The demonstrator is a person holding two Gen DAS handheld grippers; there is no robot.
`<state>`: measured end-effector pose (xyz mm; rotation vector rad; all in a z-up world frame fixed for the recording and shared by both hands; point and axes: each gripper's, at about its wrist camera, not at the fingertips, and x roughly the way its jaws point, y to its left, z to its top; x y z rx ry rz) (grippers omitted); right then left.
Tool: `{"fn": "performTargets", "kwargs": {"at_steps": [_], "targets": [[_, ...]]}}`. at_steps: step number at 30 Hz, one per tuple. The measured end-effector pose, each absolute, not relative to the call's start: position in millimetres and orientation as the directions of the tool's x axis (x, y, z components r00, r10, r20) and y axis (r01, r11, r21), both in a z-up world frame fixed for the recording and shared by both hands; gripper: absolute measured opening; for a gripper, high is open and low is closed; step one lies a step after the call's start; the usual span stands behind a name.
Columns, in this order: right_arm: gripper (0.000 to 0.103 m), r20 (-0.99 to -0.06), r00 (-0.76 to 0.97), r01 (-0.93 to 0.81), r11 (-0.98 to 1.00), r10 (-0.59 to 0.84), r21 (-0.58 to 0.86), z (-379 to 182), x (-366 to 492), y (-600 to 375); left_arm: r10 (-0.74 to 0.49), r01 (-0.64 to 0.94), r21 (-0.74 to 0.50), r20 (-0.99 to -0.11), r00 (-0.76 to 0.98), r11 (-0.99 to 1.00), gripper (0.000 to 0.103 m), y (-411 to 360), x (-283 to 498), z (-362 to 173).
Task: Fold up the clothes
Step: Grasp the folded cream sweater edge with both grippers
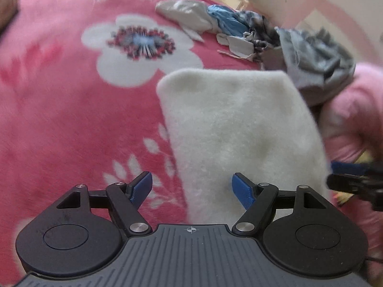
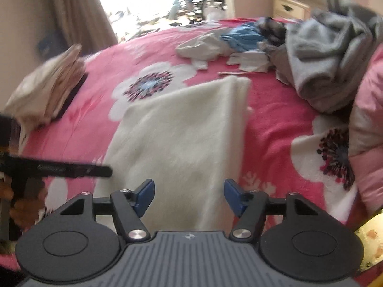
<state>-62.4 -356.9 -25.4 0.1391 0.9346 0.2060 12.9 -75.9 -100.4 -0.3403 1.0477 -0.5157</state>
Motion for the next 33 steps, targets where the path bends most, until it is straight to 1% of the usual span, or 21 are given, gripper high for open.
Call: {"fn": "performTargets", "kwargs": {"at_steps": [2, 6, 10, 14, 19, 20, 21, 24, 27, 31, 33], "targets": [[0.071, -0.773, 0.584, -0.082, 0.966, 0.247, 0.247, -35, -55, -368, -0.618, 0.239, -0.571, -0.698, 0.362, 0.785, 0.074, -76, 21, -110], [0.075, -0.759, 0.57, 0.006, 0.923, 0.314, 0.386, -61, -40, -398, -0.676, 0.229, -0.64, -0.655, 0.337, 0.734, 0.077, -72, 26, -124], [0.081, -0.698, 0.56, 0.049, 0.823, 0.447, 0.566, -88, -21, -425, -0.738, 0.247, -0.699, -0.596, 0.317, 0.671, 0.082, -64, 29, -131], [0.083, -0.632, 0.575, 0.048, 0.75, 0.519, 0.66, -105, 6, -438, -0.777, 0.224, -0.754, -0.541, 0.321, 0.618, 0.082, -65, 47, -135], [0.09, -0.567, 0.594, 0.038, 0.684, 0.571, 0.728, -122, 43, -443, -0.799, 0.242, -0.772, -0.507, 0.323, 0.588, 0.083, -74, 68, -140], [0.095, -0.552, 0.594, 0.033, 0.668, 0.585, 0.743, -126, 49, -444, -0.804, 0.252, -0.773, -0.5, 0.321, 0.582, 0.084, -75, 70, -141], [0.098, -0.54, 0.59, 0.029, 0.653, 0.6, 0.757, -131, 51, -444, -0.809, 0.262, -0.775, -0.493, 0.32, 0.575, 0.085, -76, 71, -142], [0.099, -0.518, 0.58, 0.001, 0.635, 0.629, 0.772, -136, 43, -445, -0.821, 0.302, -0.769, -0.482, 0.304, 0.563, 0.085, -74, 64, -142], [0.099, -0.499, 0.55, -0.018, 0.607, 0.669, 0.794, -139, 25, -448, -0.837, 0.333, -0.769, -0.485, 0.253, 0.546, 0.085, -70, 49, -142], [0.099, -0.435, 0.504, -0.009, 0.509, 0.746, 0.861, -144, -5, -458, -0.841, 0.379, -0.752, -0.505, 0.194, 0.539, 0.086, -73, 26, -138], [0.098, -0.43, 0.489, -0.012, 0.499, 0.759, 0.867, -144, -12, -460, -0.839, 0.395, -0.743, -0.514, 0.182, 0.541, 0.086, -76, 22, -137]]}}
